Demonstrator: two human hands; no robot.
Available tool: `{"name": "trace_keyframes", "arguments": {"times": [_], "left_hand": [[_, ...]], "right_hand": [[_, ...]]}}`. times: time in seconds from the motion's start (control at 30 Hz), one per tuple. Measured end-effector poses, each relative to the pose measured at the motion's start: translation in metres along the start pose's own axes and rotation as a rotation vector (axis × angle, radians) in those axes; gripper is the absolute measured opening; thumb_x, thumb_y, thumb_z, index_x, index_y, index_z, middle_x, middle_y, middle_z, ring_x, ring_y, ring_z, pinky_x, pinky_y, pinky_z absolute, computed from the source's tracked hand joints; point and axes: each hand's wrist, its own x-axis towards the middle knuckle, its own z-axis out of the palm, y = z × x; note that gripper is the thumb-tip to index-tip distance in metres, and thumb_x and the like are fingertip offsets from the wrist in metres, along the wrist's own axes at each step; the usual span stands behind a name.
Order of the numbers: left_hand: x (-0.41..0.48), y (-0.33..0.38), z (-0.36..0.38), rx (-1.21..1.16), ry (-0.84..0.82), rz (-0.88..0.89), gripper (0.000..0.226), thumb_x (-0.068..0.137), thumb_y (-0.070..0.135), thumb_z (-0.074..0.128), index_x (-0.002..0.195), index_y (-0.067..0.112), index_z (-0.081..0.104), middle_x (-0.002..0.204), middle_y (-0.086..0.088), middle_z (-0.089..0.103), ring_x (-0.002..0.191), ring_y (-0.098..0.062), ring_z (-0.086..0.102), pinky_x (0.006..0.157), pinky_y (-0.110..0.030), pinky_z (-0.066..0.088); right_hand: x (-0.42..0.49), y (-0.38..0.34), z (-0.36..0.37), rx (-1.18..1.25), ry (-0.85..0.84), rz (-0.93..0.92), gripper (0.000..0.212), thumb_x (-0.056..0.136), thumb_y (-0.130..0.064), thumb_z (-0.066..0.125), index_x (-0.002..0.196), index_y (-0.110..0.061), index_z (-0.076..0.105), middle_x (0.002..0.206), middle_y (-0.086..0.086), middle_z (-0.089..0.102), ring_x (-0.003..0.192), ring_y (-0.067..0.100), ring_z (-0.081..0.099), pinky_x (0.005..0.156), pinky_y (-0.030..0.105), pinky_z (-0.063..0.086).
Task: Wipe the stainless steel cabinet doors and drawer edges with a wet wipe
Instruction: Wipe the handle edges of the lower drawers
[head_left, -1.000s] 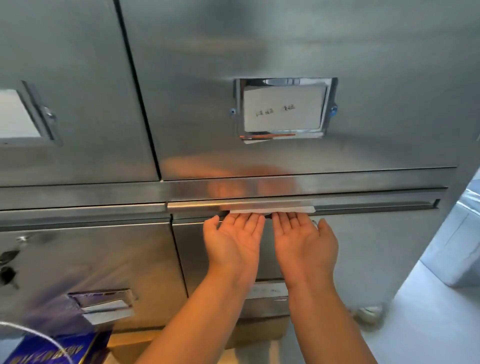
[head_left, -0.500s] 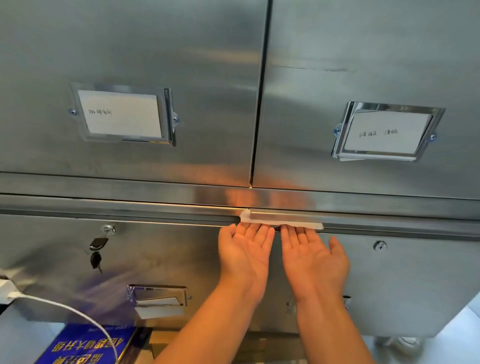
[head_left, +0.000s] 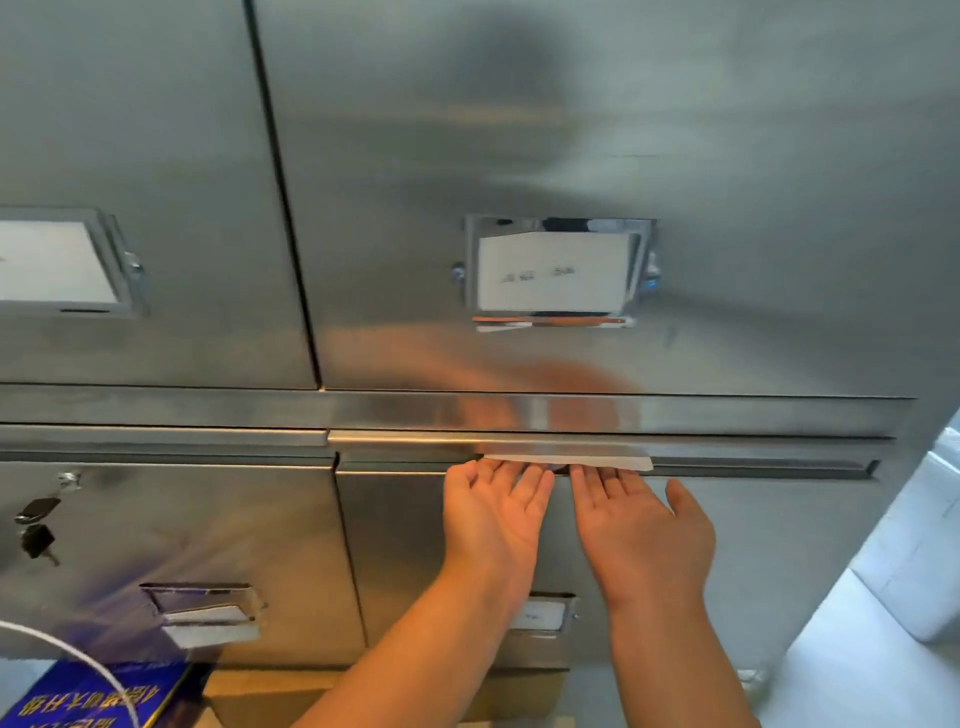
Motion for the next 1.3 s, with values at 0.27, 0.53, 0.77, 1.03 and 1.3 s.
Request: {"name": "trace_keyframes", "arguments": {"times": [0.27, 0.53, 0.77, 1.03, 1.3], "left_hand": [[0.008, -0.115, 0.068, 0.001, -0.007, -0.12, 0.034, 0.097, 0.023, 0.029, 0.107, 0.008, 0.057, 0.116, -0.012, 0.061, 0.106, -0.027, 0.057, 0.098, -0.038, 0.041], [0.014, -0.176, 0.106, -0.009, -0.04, -0.191, 0.036, 0.096, 0.024, 0.03, 0.112, 0.005, 0.057, 0.12, -0.014, 0.06, 0.103, -0.024, 0.059, 0.096, -0.035, 0.042], [0.015, -0.186, 0.114, 0.025, -0.041, -0.206, 0.041, 0.099, 0.027, 0.03, 0.127, 0.005, 0.051, 0.128, -0.015, 0.056, 0.113, -0.028, 0.054, 0.096, -0.035, 0.041], [0.009, -0.158, 0.099, 0.047, -0.041, -0.203, 0.031, 0.1, 0.024, 0.035, 0.111, 0.006, 0.057, 0.125, -0.015, 0.058, 0.117, -0.025, 0.056, 0.101, -0.033, 0.042], [-0.002, -0.056, 0.038, 0.028, 0.006, -0.083, 0.032, 0.1, 0.022, 0.036, 0.113, 0.006, 0.06, 0.116, -0.013, 0.065, 0.107, -0.022, 0.062, 0.095, -0.033, 0.046]], "right_hand": [[0.008, -0.125, -0.025, 0.027, 0.008, -0.113, 0.054, 0.098, -0.033, 0.032, 0.139, 0.002, 0.035, 0.142, 0.017, 0.042, 0.134, 0.031, 0.036, 0.113, 0.042, 0.025], [0.014, -0.195, -0.039, 0.002, 0.009, -0.188, 0.05, 0.097, -0.032, 0.035, 0.133, 0.002, 0.045, 0.132, 0.016, 0.054, 0.124, 0.03, 0.049, 0.109, 0.041, 0.032], [0.015, -0.203, -0.04, 0.004, -0.014, -0.23, 0.046, 0.098, -0.03, 0.032, 0.126, -0.001, 0.053, 0.123, 0.014, 0.062, 0.116, 0.028, 0.057, 0.108, 0.039, 0.036], [0.016, -0.16, -0.039, -0.07, -0.009, -0.251, 0.043, 0.099, -0.021, 0.031, 0.136, -0.001, 0.04, 0.127, 0.015, 0.052, 0.127, 0.028, 0.045, 0.111, 0.04, 0.031], [0.012, -0.052, -0.022, -0.179, -0.066, -0.175, 0.029, 0.098, -0.02, 0.038, 0.115, -0.007, 0.058, 0.119, 0.01, 0.063, 0.117, 0.022, 0.057, 0.1, 0.036, 0.042]]}}
